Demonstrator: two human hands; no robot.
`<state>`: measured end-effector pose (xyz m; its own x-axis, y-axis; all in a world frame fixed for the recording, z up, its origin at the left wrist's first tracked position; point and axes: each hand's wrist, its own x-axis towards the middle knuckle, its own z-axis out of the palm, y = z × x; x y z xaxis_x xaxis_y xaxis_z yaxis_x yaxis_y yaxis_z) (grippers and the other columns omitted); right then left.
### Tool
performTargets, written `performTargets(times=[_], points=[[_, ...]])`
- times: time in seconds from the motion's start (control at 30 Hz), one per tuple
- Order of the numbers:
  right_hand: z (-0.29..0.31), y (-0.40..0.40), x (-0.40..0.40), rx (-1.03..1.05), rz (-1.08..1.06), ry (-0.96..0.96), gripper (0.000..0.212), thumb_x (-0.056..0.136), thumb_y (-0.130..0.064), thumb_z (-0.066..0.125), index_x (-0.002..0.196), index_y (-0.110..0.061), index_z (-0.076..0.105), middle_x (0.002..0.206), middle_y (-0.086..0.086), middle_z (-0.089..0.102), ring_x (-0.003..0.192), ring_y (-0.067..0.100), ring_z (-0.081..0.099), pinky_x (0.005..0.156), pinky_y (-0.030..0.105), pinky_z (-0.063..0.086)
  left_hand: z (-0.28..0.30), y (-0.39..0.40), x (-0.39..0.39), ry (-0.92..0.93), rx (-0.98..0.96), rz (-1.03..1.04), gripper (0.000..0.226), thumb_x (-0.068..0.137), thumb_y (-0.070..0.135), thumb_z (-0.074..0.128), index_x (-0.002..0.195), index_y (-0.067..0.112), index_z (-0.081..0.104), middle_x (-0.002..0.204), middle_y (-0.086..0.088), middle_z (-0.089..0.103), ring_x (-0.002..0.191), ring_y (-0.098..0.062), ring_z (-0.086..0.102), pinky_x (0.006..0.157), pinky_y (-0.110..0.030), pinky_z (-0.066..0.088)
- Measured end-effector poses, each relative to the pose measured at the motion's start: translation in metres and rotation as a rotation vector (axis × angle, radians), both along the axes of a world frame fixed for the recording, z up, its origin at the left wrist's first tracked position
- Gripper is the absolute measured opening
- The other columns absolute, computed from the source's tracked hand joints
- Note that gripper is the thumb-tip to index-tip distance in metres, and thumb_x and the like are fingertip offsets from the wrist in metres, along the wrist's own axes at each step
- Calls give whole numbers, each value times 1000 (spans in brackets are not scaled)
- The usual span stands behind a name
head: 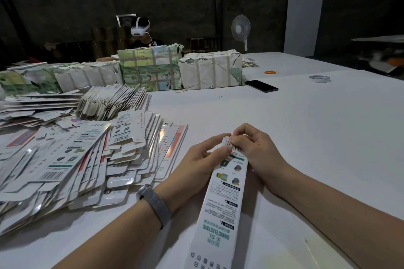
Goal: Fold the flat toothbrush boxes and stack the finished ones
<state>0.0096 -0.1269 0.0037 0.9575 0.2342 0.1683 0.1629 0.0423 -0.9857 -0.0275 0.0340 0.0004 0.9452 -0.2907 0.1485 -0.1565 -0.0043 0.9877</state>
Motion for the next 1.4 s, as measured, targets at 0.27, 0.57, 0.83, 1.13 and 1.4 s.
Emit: performTargets(times=[0.27, 0.57, 0.83, 1.13, 1.4], points=[[0, 0, -1, 12, -9, 4, 31, 97, -13, 57, 69, -25, 57, 66, 5, 64, 56, 18, 63, 45, 23, 47, -2, 3, 3, 45, -3, -21, 48, 90, 42, 63, 137, 35, 54, 105, -16, 77, 89, -31, 74, 77, -35, 62], [0, 0, 0, 21, 0, 12, 33, 97, -12, 55, 67, -25, 58, 65, 5, 60, 58, 20, 60, 48, 24, 48, -1, 3, 2, 27, -16, -42, 46, 88, 39, 62, 134, 34, 55, 102, -17, 77, 83, -27, 74, 71, -31, 61], [1, -4, -1, 46, 45, 18, 38, 99, -12, 53, 65, -25, 63, 62, 2, 65, 58, 17, 65, 45, 20, 46, 0, 7, 0, 35, -49, -48, 31, 91, 36, 61, 122, 32, 59, 98, -19, 75, 76, -26, 73, 61, -27, 59], [-6, -2, 2, 50, 54, -54, 8, 90, -31, 60, 97, -33, 62, 82, 5, 72, 74, 22, 67, 65, 37, 50, -6, 6, 3, 39, -213, 8, 15, 93, 32, 62, 108, 36, 60, 94, -18, 75, 69, -25, 72, 56, -29, 56], [-11, -2, 5, 70, 52, -65, 15, 96, -26, 63, 105, -23, 51, 81, 12, 73, 71, 29, 64, 63, 38, 45, -6, 8, 3, 41, -197, 24, 16, 92, 38, 63, 107, 39, 58, 95, -18, 75, 71, -27, 72, 57, -30, 57]])
